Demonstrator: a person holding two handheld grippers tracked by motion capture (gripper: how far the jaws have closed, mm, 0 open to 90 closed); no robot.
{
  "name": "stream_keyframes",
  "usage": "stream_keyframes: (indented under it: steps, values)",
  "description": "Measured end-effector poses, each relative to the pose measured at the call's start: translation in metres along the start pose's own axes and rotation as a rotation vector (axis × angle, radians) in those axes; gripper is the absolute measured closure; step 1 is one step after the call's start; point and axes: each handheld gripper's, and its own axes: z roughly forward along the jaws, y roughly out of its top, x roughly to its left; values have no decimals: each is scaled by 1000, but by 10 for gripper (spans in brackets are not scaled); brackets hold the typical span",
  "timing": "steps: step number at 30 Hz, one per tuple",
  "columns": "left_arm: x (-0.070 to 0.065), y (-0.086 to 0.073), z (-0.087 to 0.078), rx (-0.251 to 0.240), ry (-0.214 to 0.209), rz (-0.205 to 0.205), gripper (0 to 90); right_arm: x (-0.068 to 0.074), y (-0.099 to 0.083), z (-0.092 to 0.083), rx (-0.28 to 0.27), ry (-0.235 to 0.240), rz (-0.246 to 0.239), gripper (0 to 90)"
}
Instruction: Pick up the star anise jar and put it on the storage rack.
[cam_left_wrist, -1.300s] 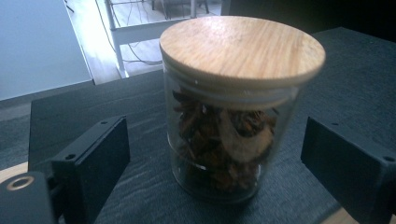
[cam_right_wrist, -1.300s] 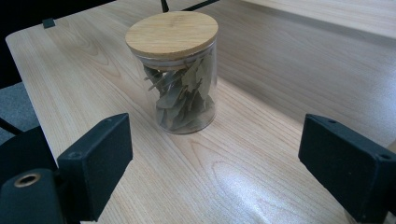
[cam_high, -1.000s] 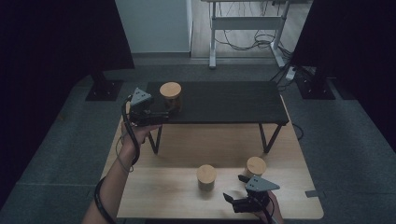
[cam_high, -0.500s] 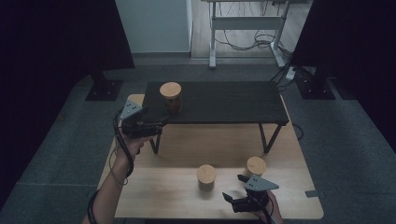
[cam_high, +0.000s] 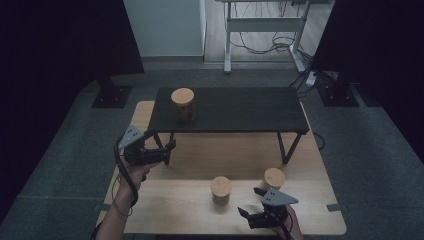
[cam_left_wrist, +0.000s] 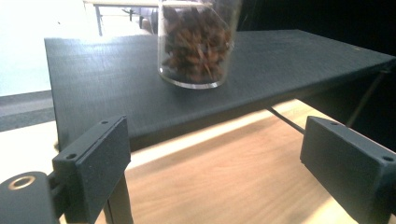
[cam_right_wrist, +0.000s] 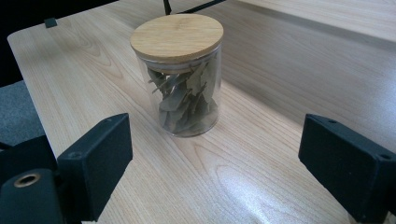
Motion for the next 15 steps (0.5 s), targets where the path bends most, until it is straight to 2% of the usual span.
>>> stream_keyframes:
  steps: [5,12,15]
  values:
    - [-7,-24,-14,-10,-19,-2,82,0,0,0,3,-3,0,92]
    - [-17,-51,-24,12,0,39,83,1,0,1,5,-3,-4,92]
    - [-21,-59,-27,10,-12,30,82,1,-1,1,8,-4,-5,93]
